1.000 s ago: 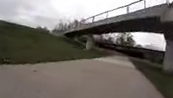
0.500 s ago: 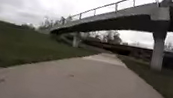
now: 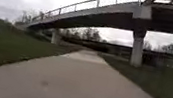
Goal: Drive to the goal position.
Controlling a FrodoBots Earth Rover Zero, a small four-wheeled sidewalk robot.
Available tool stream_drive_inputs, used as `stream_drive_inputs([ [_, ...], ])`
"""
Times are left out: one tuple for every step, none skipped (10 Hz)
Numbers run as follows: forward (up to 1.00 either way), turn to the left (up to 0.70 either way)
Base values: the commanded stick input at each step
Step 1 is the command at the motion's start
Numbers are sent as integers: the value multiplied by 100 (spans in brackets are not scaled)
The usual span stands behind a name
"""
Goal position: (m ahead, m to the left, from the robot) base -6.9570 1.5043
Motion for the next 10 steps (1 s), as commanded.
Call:
stream_drive_inputs([
  [100,0],
  [100,0],
  [100,0],
  [100,0],
  [100,0],
  [100,0],
  [100,0],
  [100,0],
  [100,0],
  [100,0],
])
